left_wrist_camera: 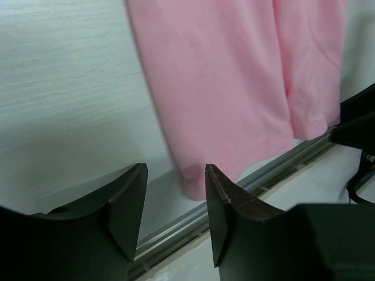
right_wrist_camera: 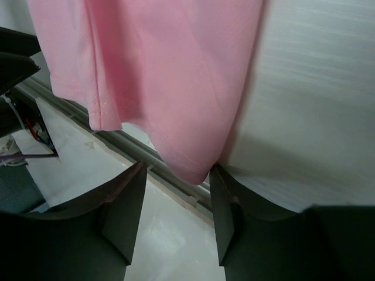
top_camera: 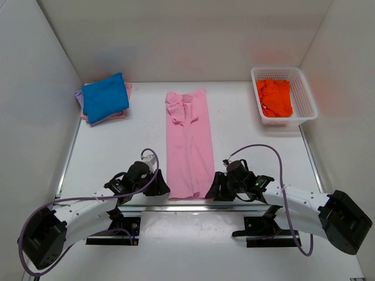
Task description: Fold and stack the t-shirts
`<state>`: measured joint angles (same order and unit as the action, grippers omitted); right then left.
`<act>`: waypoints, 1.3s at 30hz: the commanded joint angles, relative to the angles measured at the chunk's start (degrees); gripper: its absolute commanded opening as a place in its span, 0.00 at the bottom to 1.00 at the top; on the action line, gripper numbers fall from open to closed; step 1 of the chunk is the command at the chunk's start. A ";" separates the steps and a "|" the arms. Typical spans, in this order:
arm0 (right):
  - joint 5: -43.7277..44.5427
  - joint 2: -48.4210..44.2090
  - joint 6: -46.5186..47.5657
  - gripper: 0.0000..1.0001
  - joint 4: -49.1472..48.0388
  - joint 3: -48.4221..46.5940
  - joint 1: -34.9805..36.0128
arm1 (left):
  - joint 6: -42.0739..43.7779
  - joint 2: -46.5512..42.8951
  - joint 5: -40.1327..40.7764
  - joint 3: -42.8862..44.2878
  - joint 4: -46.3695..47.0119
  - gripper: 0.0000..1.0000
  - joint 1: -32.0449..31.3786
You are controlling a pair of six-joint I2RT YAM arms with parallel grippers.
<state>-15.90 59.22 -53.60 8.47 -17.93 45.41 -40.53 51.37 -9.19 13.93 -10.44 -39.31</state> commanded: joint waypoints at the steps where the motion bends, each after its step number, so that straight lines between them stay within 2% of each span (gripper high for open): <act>1: 2.19 3.70 -1.06 0.42 0.33 0.01 2.05 | -3.15 2.32 0.05 -1.19 4.71 0.53 -2.52; 5: 1.75 5.29 -1.59 0.29 -0.82 0.27 2.05 | -4.47 4.08 -0.74 -3.12 7.36 0.49 -4.37; 6: 1.75 5.29 -1.24 0.28 -0.21 0.18 1.97 | -4.64 4.35 -0.91 -3.38 7.53 0.47 -4.46; 7: 2.01 5.29 -0.89 0.24 -0.47 0.44 1.62 | -4.47 4.00 -1.09 -4.34 7.80 0.32 -4.20; 8: 1.75 5.03 -0.71 0.10 -0.38 0.70 1.00 | -4.29 4.00 -2.14 -4.09 7.54 0.22 -4.28; 9: 1.23 4.94 -0.63 0.03 -0.56 0.88 0.65 | -3.86 3.47 -1.97 -4.44 6.58 0.08 -4.02; 10: 1.22 4.76 -0.02 0.00 0.05 0.88 0.82 | -3.59 3.03 -2.15 -4.01 5.00 0.00 -3.85; 13: 0.44 3.63 1.13 0.00 2.51 0.44 0.56 | -2.01 0.05 -1.88 -4.00 0.52 0.00 -3.32; 17: -1.67 1.51 1.05 0.00 3.04 1.06 0.30 | -2.44 -5.22 -3.02 -5.67 -1.43 0.00 -2.44; 22: -4.66 1.69 2.71 0.00 5.32 -0.43 0.91 | -3.15 -7.34 -5.13 -5.15 -2.66 0.00 -2.27; 29: -9.67 5.37 7.80 0.00 7.62 -8.15 -1.28 | -0.86 -3.13 -8.82 0.38 -1.87 0.00 0.63; 34: -13.81 12.04 14.22 0.00 11.38 -19.47 -7.68 | 5.54 2.31 -12.68 12.66 -4.41 0.00 9.84; 37: -14.95 18.53 20.64 0.00 14.55 -28.26 -13.39 | 7.92 9.15 -16.81 19.26 -1.09 0.01 16.43; 39: -15.91 24.68 24.58 0.00 15.60 -34.17 -17.53 | 8.10 15.05 -16.82 23.74 0.67 0.02 19.44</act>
<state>-29.71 78.94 -36.82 21.87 -45.67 32.21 -35.90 61.45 -22.74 32.12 -12.86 -23.68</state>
